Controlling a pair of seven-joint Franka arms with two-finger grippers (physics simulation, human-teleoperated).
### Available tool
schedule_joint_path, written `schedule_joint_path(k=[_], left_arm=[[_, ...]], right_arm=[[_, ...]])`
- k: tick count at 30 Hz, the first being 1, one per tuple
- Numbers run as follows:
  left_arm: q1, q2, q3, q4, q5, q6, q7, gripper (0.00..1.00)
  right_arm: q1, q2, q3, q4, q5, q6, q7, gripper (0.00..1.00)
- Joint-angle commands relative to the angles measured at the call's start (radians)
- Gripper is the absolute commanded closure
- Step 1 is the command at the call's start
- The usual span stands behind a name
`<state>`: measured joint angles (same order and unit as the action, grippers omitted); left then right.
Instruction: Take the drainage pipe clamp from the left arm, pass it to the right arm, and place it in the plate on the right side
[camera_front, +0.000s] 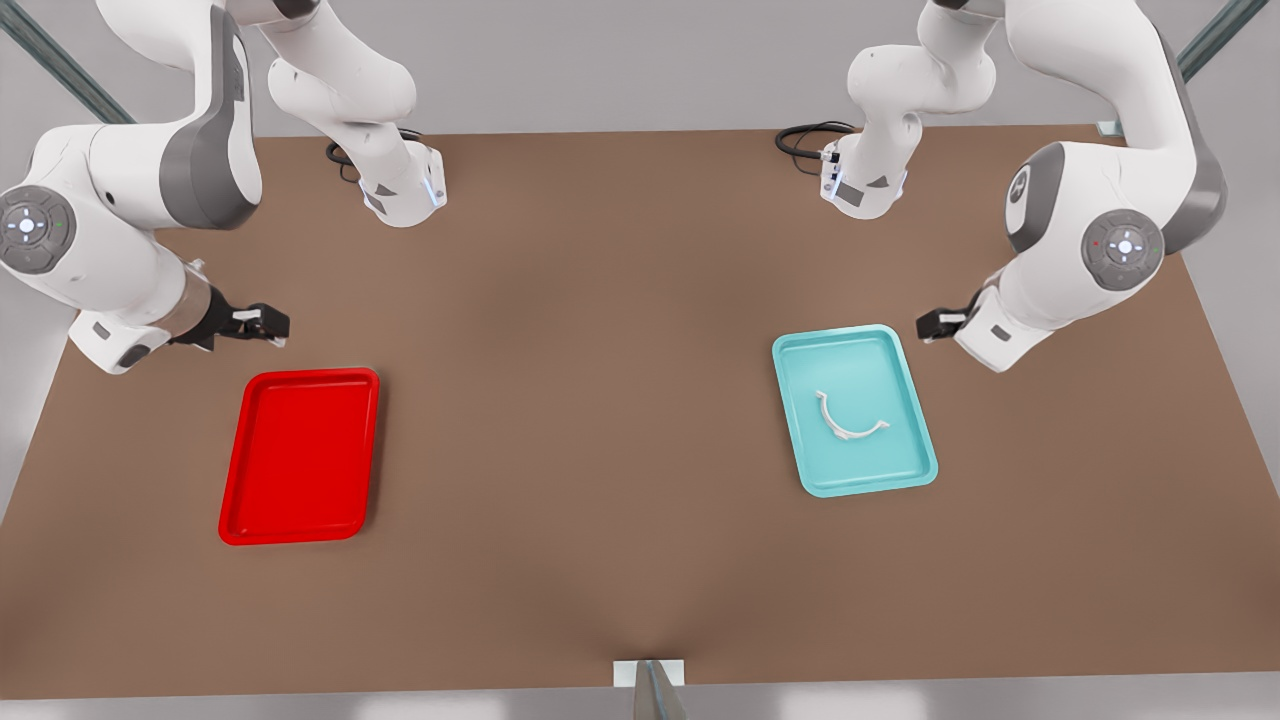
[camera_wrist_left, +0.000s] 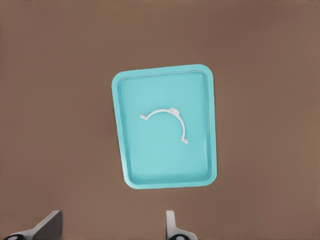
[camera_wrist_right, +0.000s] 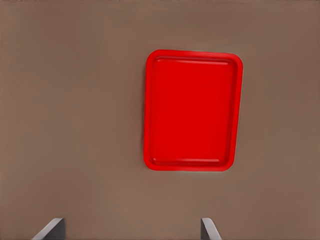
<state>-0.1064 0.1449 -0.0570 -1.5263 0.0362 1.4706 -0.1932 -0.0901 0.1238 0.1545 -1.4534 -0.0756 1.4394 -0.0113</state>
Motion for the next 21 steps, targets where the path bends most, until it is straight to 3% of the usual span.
schedule_joint_path(k=[1, 4, 6, 9, 14, 16, 21], left_arm=[[0.001, -0.001, 0.000, 0.000, 0.001, 0.033, -0.137, 0.00], [-0.001, 0.034, 0.000, 0.000, 0.002, 0.040, -0.146, 0.00], [-0.033, 0.154, 0.029, -0.003, 0.002, 0.134, -0.253, 0.00], [-0.044, 0.255, 0.045, -0.124, 0.002, 0.434, -0.443, 0.00], [-0.045, 0.257, 0.057, -0.425, -0.001, 0.849, -0.894, 0.00], [-0.050, 0.268, 0.057, -0.439, -0.122, 0.881, -0.948, 0.00], [-0.064, 0.274, 0.059, -0.474, -0.130, 0.879, -1.226, 0.00]], right_arm=[[0.000, -0.001, 0.000, -0.001, 0.002, 0.027, -0.009, 0.00], [0.000, 0.000, 0.000, -0.001, 0.003, 0.027, -0.009, 0.00], [0.001, 0.002, 0.000, -0.001, 0.002, 0.030, -0.009, 0.00], [0.000, 0.004, 0.000, -0.004, 0.002, 0.030, -0.013, 0.00], [0.000, 0.004, 0.000, -0.007, 0.002, 0.030, -0.016, 0.00], [0.001, 0.004, 0.000, -0.009, 0.002, 0.030, -0.016, 0.00], [0.001, 0.005, 0.000, -0.018, 0.000, 0.032, -0.016, 0.00]])
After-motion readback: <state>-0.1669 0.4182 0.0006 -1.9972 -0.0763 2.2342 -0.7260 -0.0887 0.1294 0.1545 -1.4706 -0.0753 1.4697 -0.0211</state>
